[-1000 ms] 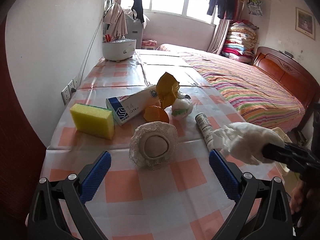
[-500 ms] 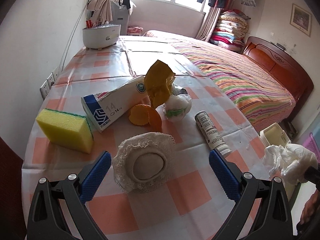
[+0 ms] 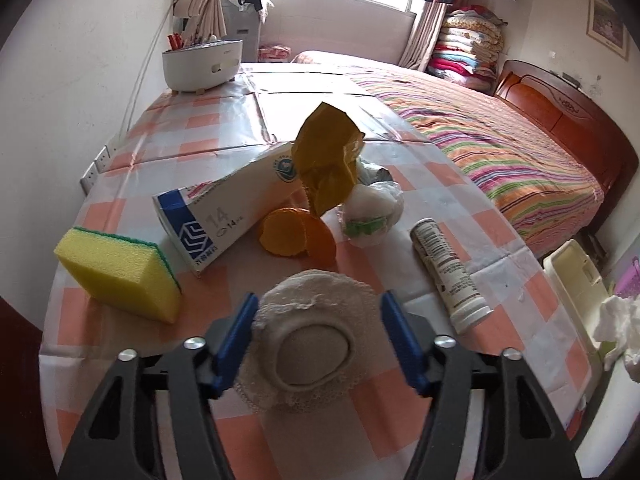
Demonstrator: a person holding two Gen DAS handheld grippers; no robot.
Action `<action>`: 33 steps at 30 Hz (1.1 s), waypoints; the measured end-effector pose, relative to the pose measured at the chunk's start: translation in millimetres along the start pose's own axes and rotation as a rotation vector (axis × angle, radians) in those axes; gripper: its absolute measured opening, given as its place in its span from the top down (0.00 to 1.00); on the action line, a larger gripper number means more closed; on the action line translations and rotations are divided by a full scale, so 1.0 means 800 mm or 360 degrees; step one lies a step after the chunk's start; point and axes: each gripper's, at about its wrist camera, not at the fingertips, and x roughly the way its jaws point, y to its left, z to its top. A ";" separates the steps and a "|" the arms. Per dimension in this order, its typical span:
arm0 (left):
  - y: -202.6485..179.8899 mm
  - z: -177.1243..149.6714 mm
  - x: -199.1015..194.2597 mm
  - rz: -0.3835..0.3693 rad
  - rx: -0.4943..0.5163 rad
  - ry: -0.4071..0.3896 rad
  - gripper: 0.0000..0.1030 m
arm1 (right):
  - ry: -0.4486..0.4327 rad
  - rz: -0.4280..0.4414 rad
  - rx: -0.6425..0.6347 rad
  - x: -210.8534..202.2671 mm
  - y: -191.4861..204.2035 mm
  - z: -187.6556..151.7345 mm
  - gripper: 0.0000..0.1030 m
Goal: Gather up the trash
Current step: 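Lower the left gripper onto the white lace round pad and close while the right holds the tissue, then carry the tissue over the cream bin and open the right gripper while the left lifts the pad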
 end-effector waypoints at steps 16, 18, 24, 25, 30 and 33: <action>0.012 -0.009 -0.045 0.0021 -0.0180 -0.0099 0.90 | -0.0062 -0.0015 0.0051 -0.016 -0.007 -0.003 0.87; 0.008 -0.010 -0.053 0.0024 -0.0169 -0.0116 0.90 | -0.0073 -0.0025 0.0052 -0.018 -0.008 -0.005 0.87; -0.005 -0.010 -0.079 0.0019 -0.0146 -0.0180 0.91 | -0.0100 -0.0043 0.0065 -0.026 -0.008 -0.007 0.87; -0.008 -0.010 -0.082 0.0021 -0.0135 -0.0188 0.91 | -0.0102 -0.0049 0.0068 -0.026 -0.009 -0.008 0.87; -0.030 -0.011 -0.098 -0.0005 -0.0080 -0.0219 0.91 | -0.0105 -0.0099 0.0101 -0.034 -0.018 -0.017 0.87; -0.046 -0.011 -0.103 -0.0039 -0.0051 -0.0223 0.91 | -0.0112 -0.0139 0.0127 -0.041 -0.027 -0.023 0.87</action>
